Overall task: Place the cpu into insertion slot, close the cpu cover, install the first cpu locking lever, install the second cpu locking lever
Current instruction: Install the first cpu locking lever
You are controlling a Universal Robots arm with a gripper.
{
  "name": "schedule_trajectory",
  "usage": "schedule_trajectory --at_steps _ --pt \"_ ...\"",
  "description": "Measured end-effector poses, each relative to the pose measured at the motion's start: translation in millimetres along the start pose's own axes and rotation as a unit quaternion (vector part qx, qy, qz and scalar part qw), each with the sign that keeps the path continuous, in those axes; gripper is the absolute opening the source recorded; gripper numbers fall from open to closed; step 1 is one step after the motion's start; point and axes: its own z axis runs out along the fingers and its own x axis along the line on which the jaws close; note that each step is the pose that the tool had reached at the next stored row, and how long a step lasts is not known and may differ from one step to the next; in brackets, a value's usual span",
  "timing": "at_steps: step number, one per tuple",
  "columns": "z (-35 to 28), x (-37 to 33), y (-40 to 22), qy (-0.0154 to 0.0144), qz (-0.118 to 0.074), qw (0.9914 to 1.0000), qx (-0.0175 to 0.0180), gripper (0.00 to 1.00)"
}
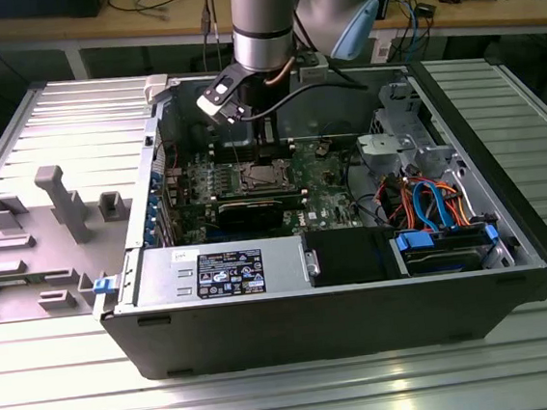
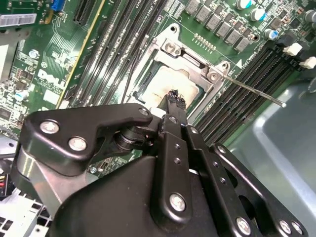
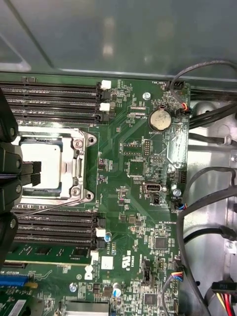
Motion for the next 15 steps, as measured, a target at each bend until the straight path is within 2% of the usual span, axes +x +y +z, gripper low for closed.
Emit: schedule_trajectory --at_steps 6,9,12,15 --pt "-9.2 -0.3 -0.1 -0.0011 0.000 1.00000 0.0001 0.11" --pt "-9.7 -0.3 0.0 -0.0013 -0.003 1.00000 -0.0001 0.11" --pt "-9.6 -0.3 -0.1 -0.0015 -0.028 0.99960 -0.0010 0.11" --pt "-9.5 -0.3 -0.1 -0.0016 -0.052 0.99863 -0.0019 0.11"
